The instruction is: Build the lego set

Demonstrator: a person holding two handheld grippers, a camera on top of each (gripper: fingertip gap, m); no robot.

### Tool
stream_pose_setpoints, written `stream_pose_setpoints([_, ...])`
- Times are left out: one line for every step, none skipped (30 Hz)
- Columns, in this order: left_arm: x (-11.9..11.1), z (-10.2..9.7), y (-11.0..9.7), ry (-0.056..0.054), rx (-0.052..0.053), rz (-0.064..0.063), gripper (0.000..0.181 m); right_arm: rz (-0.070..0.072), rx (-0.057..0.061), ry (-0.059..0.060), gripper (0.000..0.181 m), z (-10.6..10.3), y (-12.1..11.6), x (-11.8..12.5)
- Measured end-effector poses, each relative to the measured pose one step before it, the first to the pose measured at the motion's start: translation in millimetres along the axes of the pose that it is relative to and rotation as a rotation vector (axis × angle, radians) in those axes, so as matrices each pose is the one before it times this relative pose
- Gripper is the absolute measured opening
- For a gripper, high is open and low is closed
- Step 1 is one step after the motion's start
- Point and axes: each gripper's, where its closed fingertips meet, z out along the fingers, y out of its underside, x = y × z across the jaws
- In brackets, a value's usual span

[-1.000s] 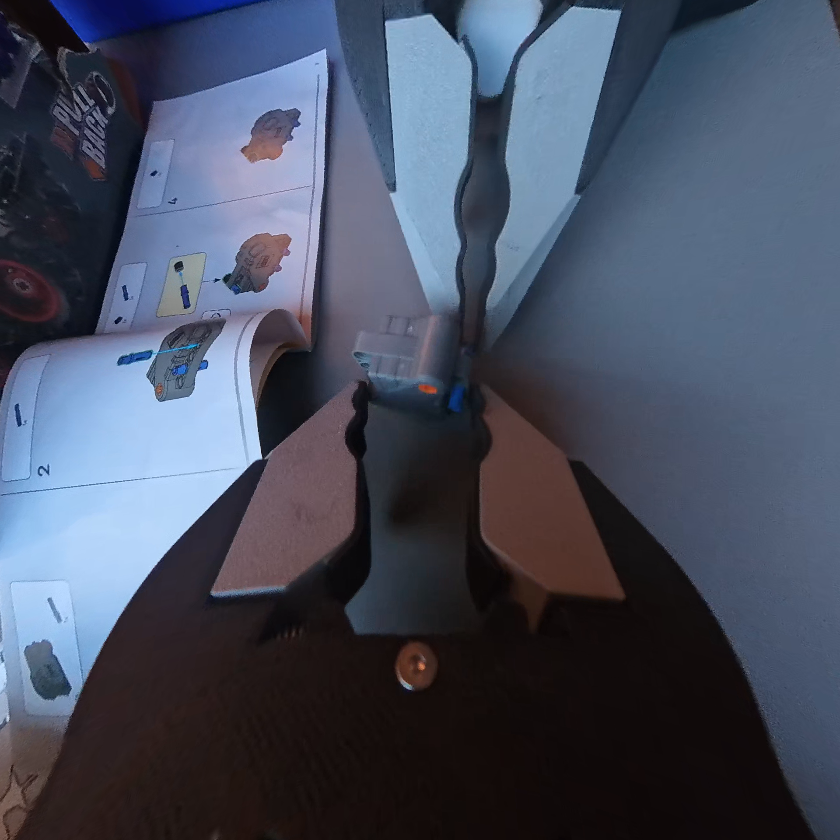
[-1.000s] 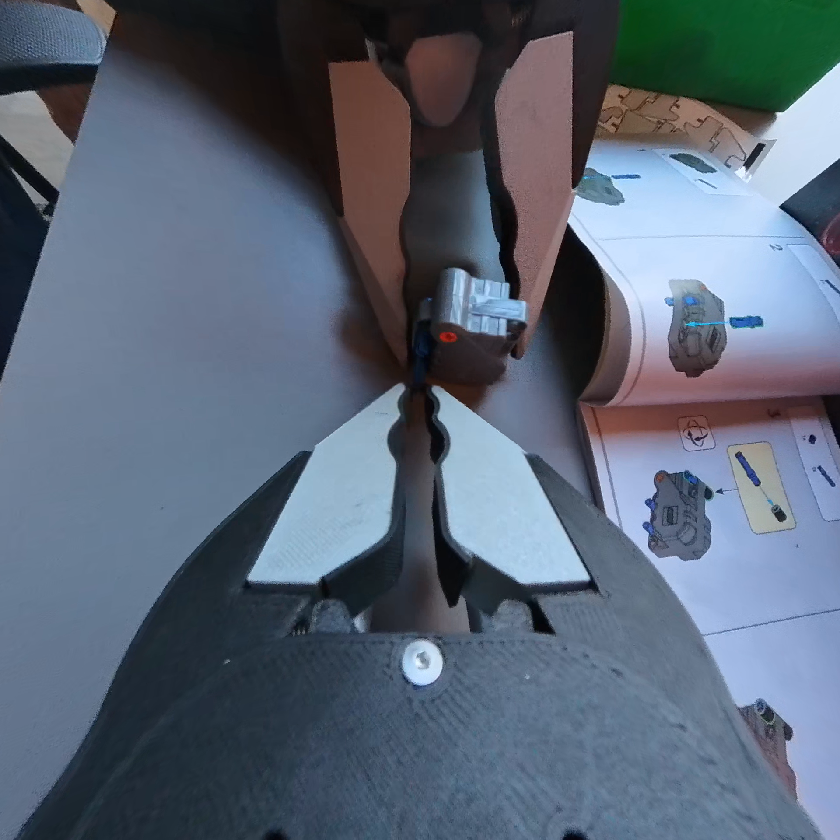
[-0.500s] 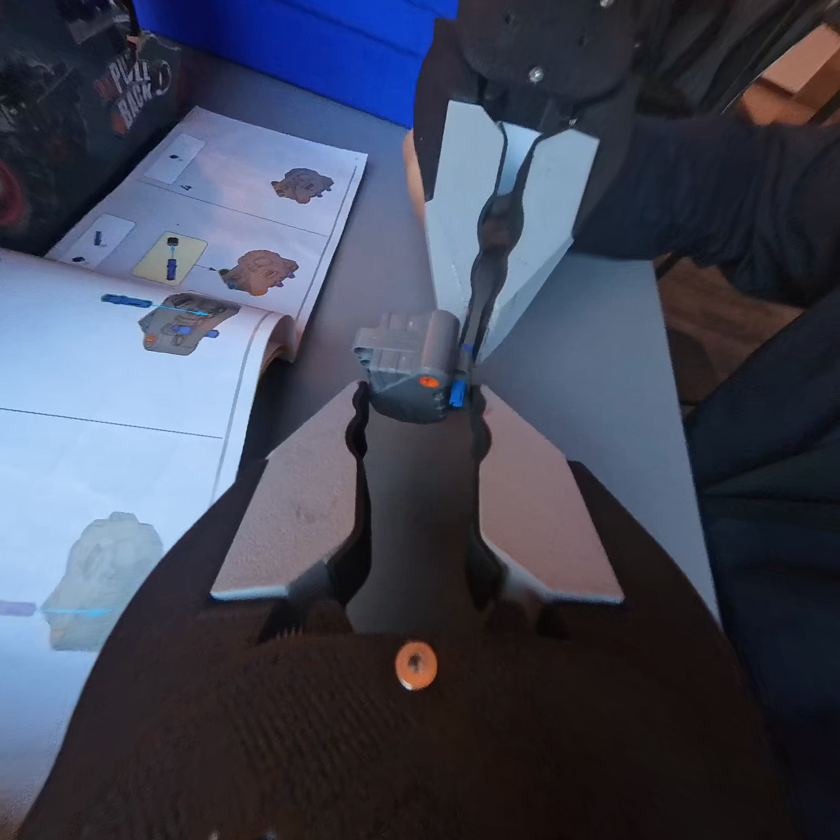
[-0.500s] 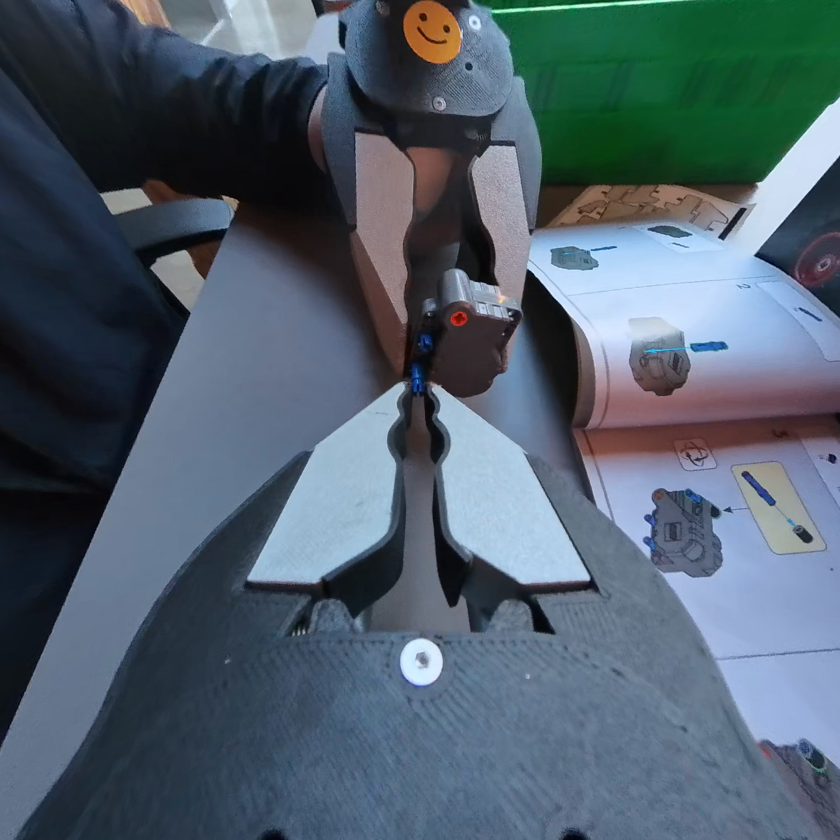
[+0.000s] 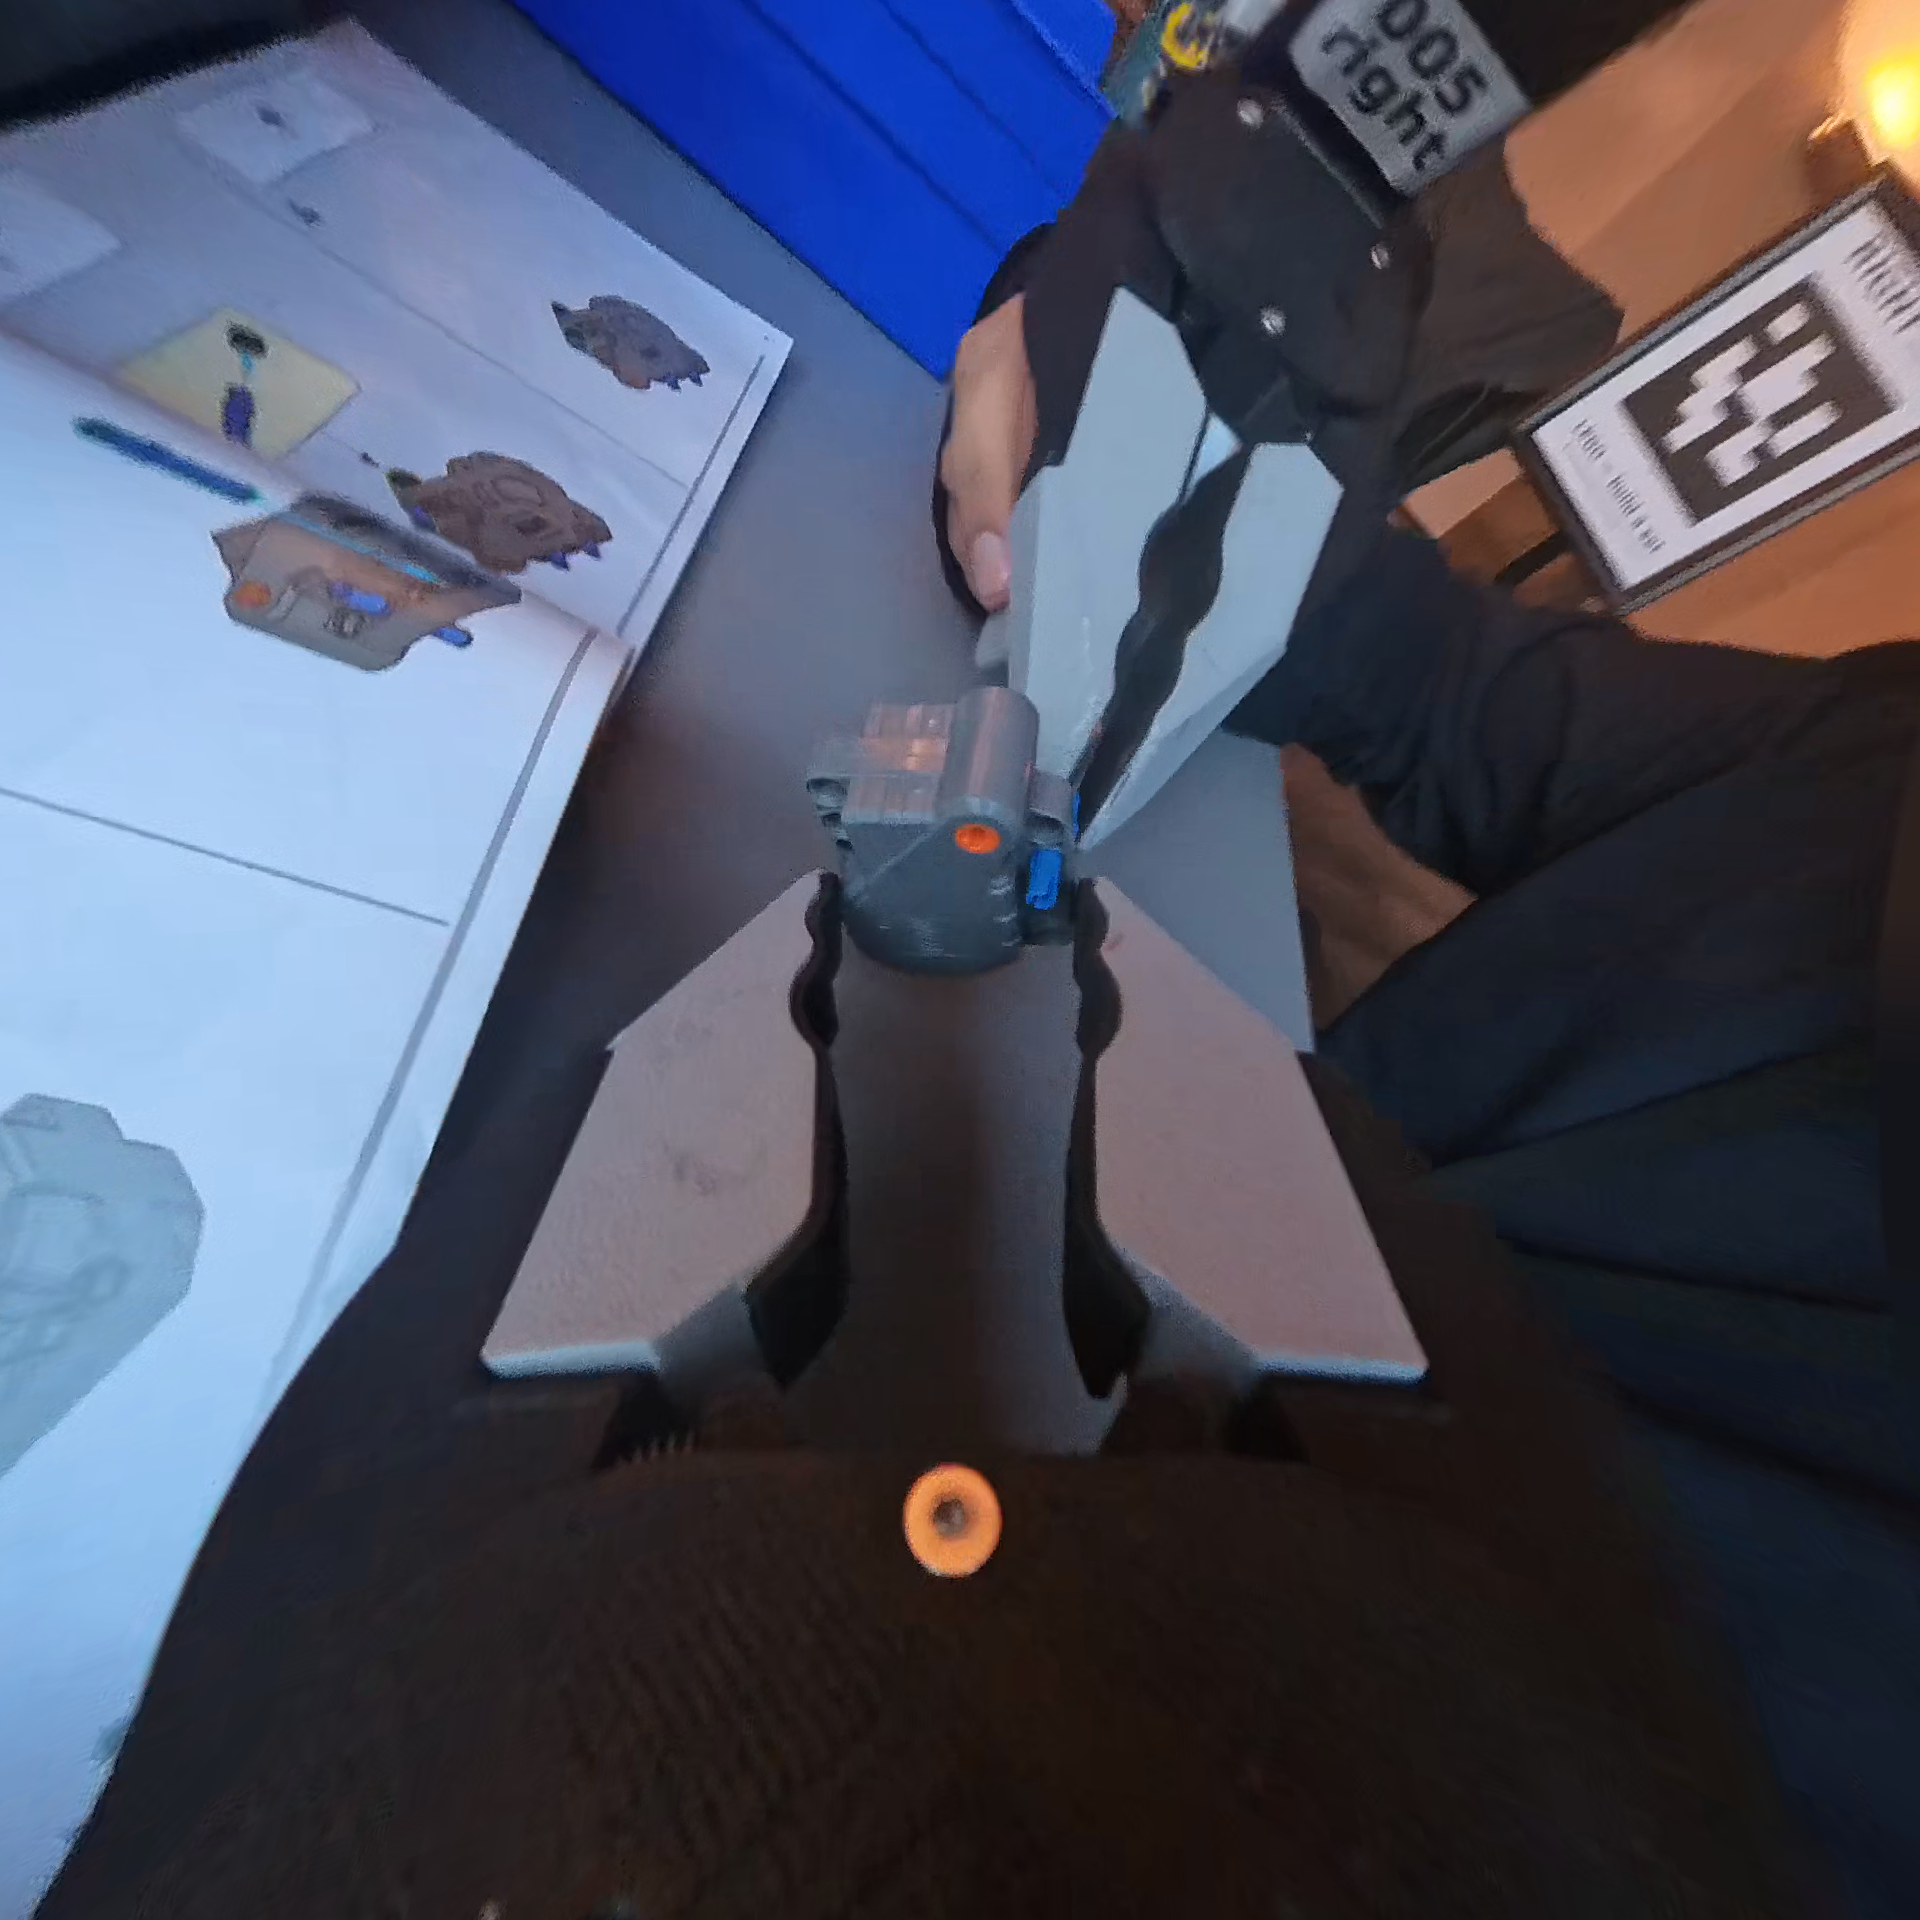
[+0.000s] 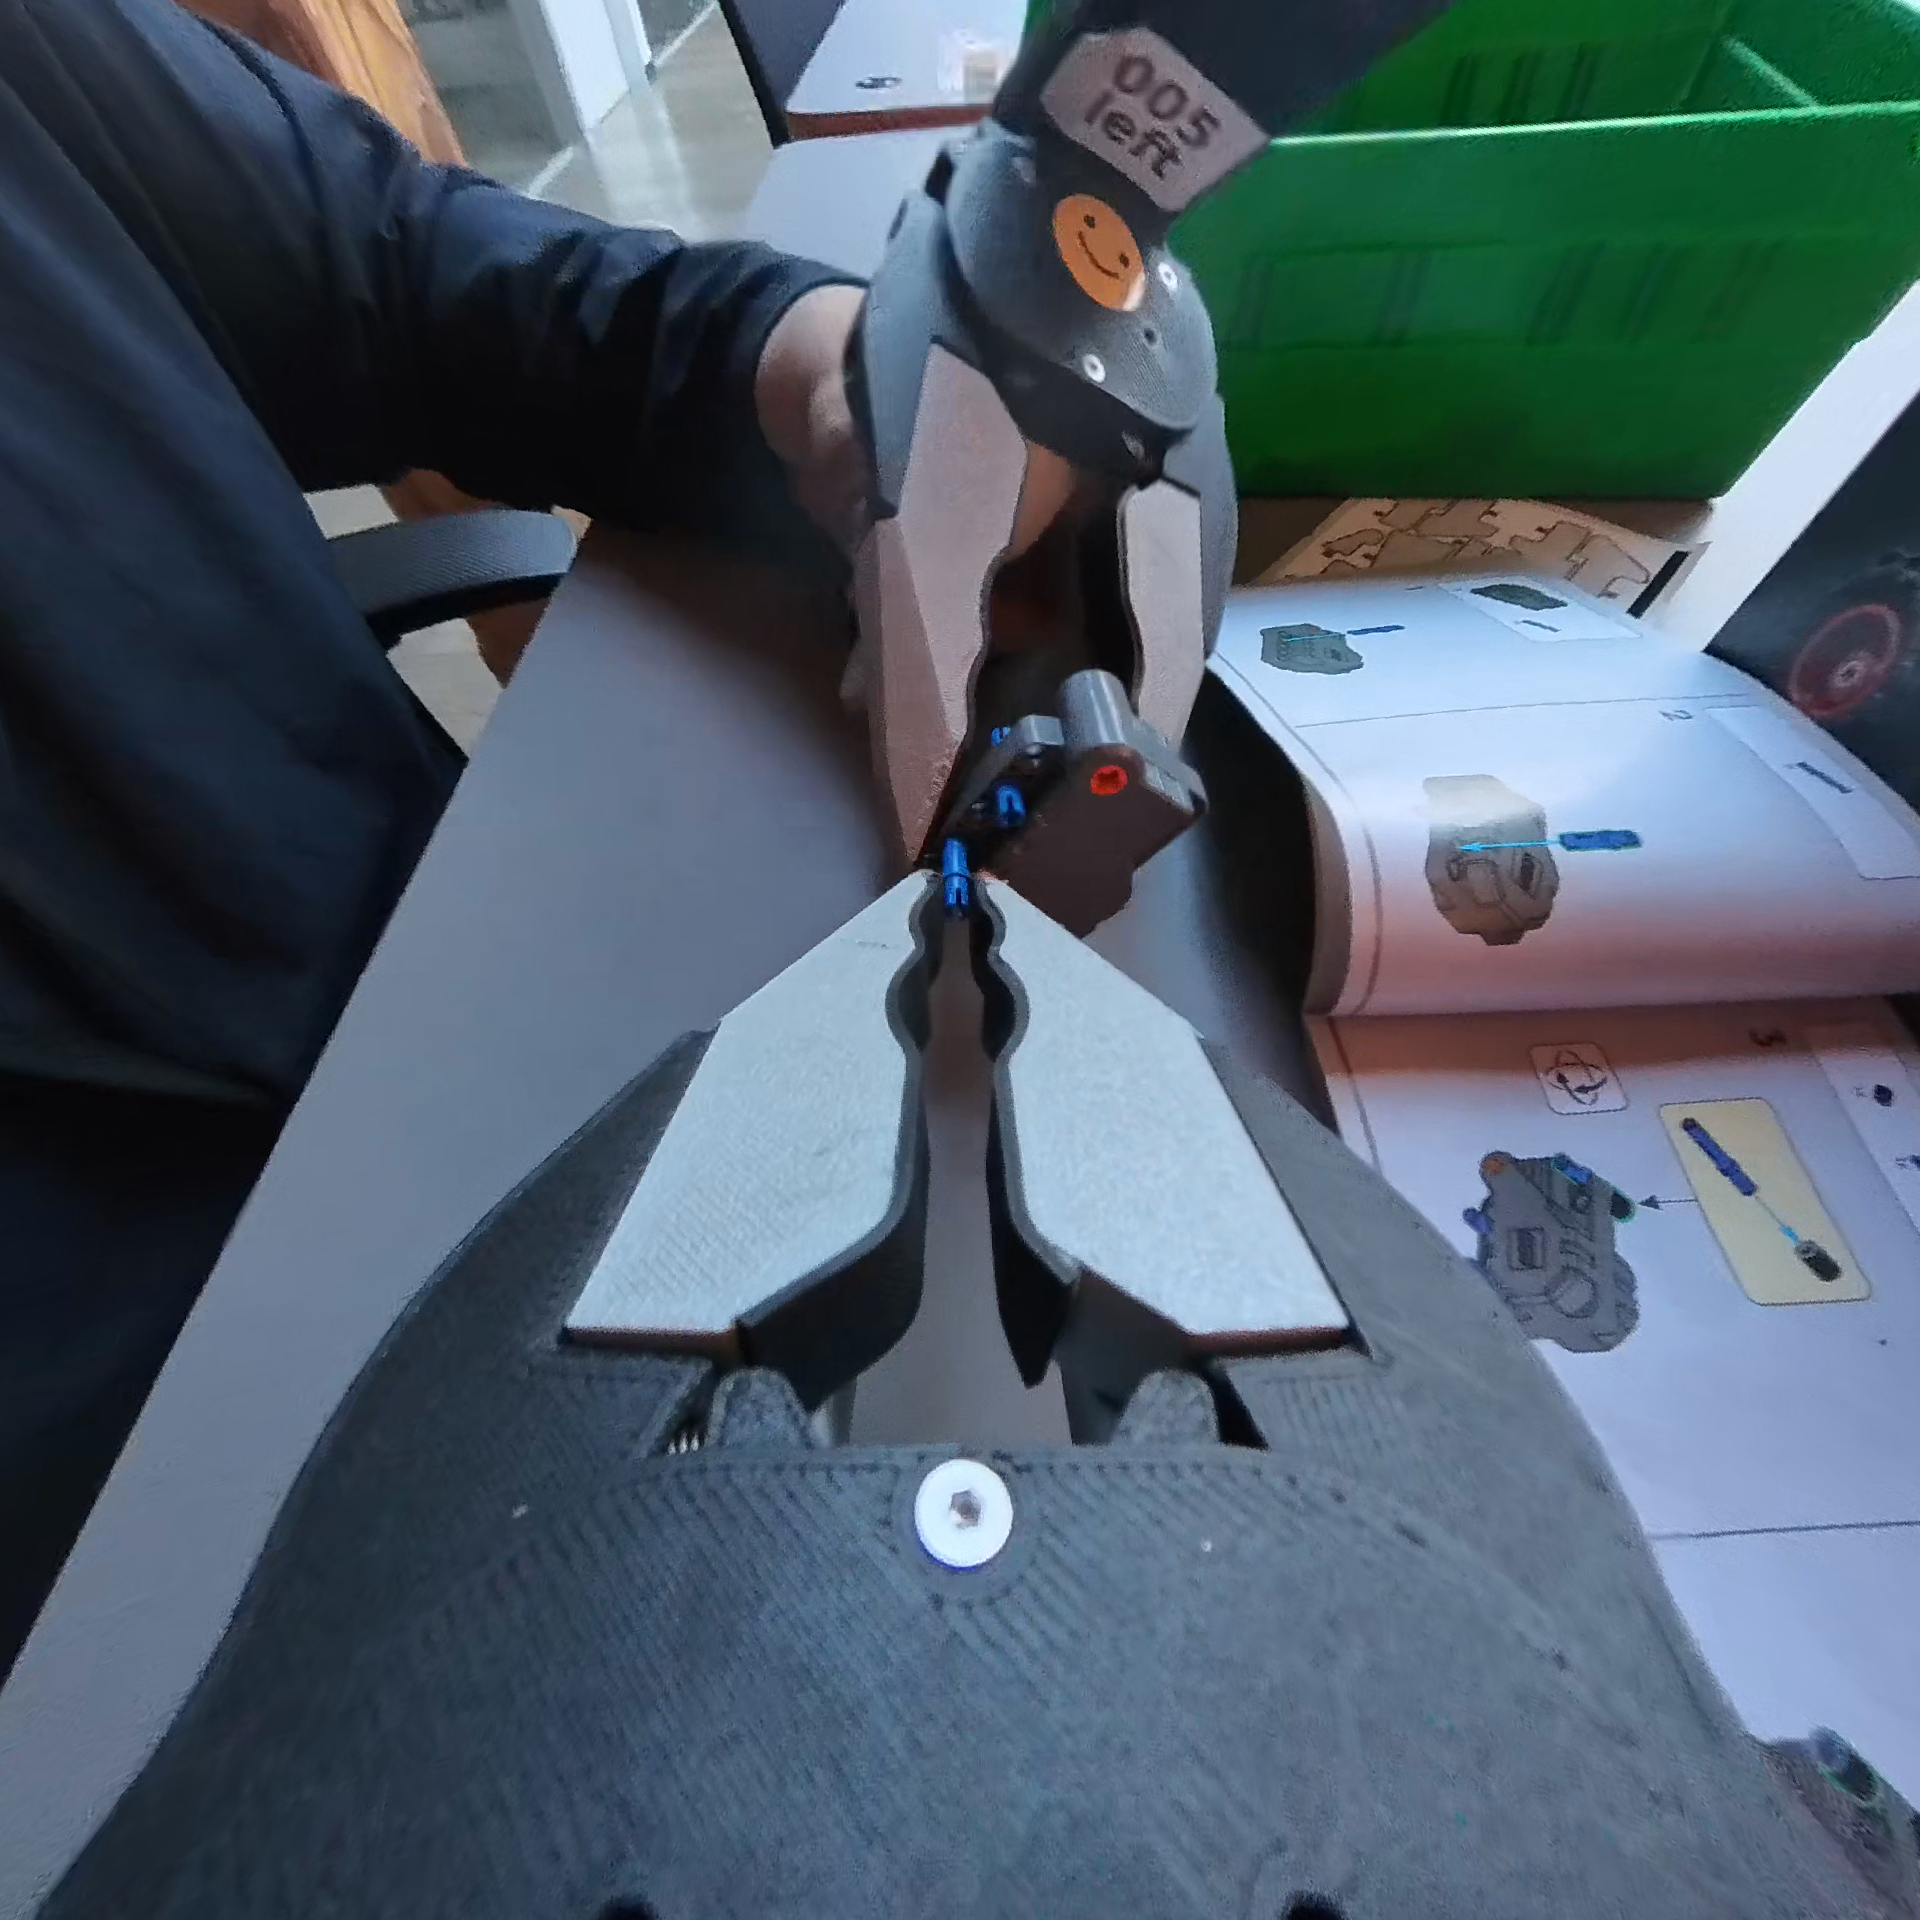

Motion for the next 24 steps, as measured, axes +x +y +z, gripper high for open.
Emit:
stream_pose_setpoints([0.37,0.52,0.9,0.0242,-0.0018,-0.0432,0.043,-0.0278,-0.0076,0.0169,0.001,-0.09,0.06,0.14])
stream_pose_setpoints([-0.01,0.13,0.19,0.0188,0.0016,-0.0314,0.043,-0.0318,-0.0084,0.0217,0.001,0.05,0.03,0.45])
stream_pose_setpoints([-0.17,-0.29,-0.5,0.013,0.0042,-0.024,0.043,-0.0375,-0.0098,0.0283,0.001,-0.02,-0.07,0.92])
stream_pose_setpoints([0.49,-0.45,-0.46,0.0133,0.0039,-0.0176,0.043,-0.0431,-0.0093,0.0312,0.001,-0.16,-0.58,0.87])
stream_pose_setpoints([0.99,-0.34,-0.4,0.0135,0.005,-0.0159,0.043,-0.0425,-0.0073,0.0278,0.001,-0.21,-0.92,0.27])
stream_pose_setpoints([0.89,-0.07,-0.4,0.0102,0.005,-0.0111,0.043,-0.0362,-0.0068,0.0233,0.001,-0.36,-0.83,0.22])
stream_pose_setpoints([0.46,-0.17,-0.48,0.0074,0.0045,-0.0084,0.043,-0.033,-0.0078,0.0222,0.001,-0.33,-0.55,0.34])
stream_pose_setpoints([0.22,-0.24,-0.62,0.0085,0.0043,-0.0108,0.043,-0.0362,-0.0085,0.0242,0.001,-0.22,-0.29,0.6])
stream_pose_setpoints([0.55,-0.12,-0.14,0.0119,0.0009,-0.0142,0.043,-0.0411,-0.0103,0.025,0.001,-0.08,0.02,0.47])
stream_pose_setpoints([1.28,-0.12,0.11,0.0182,0.0,-0.0172,0.043,-0.0476,-0.009,0.0258,0.001,-0.21,-0.48,0.03])
stream_pose_setpoints([2.6,-0.39,-0.41,0.0273,0.0052,-0.0193,0.043,-0.0555,-0.0029,0.0303,0.001,-0.58,-1.73,0.04])
stream_pose_setpoints([3.1,-0.32,-0.67,0.0295,0.0072,-0.0209,0.043,-0.0596,-0.0004,0.0339,0.001,-1.04,-2.67,0.39])
stream_pose_setpoints([2.69,-0.22,-0.96,0.0249,0.0078,-0.0163,0.042,-0.0533,-0.0039,0.0347,0.0,-1.27,-2.61,1.0])
stream_pose_setpoints([2.59,-0.22,-1.3,0.0191,0.0096,-0.0097,0.042,-0.0447,-0.0078,0.0341,0.0,-1.16,-2.36,1.41])
stream_pose_setpoints([3.12,-0.25,-1.82,0.0217,0.0137,-0.0102,0.042,-0.0462,-0.0081,0.0376,0.001,-1.2,-2.35,2.15])
stream_pose_setpoints([3.13,-0.17,-1.09,0.0257,0.0098,-0.0179,0.042,-0.0548,-0.0072,0.0396,0.0,-1.18,-2.43,2.05])
stream_pose_setpoints([2.11,-0.07,-0.15,0.0242,0.005,-0.0228,0.042,-0.059,-0.0106,0.0349,0.0,-0.79,-1.96,1.32])
stream_pose_setpoints([0.67,-0.25,-0.28,0.0147,0.0025,-0.0166,0.042,-0.0514,-0.0135,0.0293,0.001,-0.27,-1.14,0.87])
stream_pose_setpoints([-0.97,-0.36,0.14,-0.0032,-0.0018,-0.0002,0.042,-0.0316,-0.0135,0.0181,0.001,0.3,-0.17,-0.05])
stream_pose_setpoints([-1.99,-0.14,0.42,-0.0171,-0.0044,0.0146,0.042,-0.0075,-0.0125,0.0007,0.001,0.65,0.95,-1.27])
stream_pose_setpoints([-1.97,0.12,0.4,-0.0209,-0.0033,0.0185,0.042,0.0145,-0.0074,-0.0137,0.001,0.66,1.54,-1.51])
stream_pose_setpoints([-1.18,0.13,-0.58,-0.0164,0.002,0.019,0.042,0.0321,-0.0009,-0.019,0.001,0.53,1.52,-0.92])
stream_pose_setpoints([-0.79,-0.05,-1.06,-0.0136,0.0045,0.0194,0.042,0.0368,0.0027,-0.016,0.001,0.19,1.22,0.14])
stream_pose_setpoints([-0.98,-0.28,-0.96,-0.0132,0.002,0.0169,0.042,0.0296,0.0022,-0.0114,0.0,0.37,0.98,0.28])
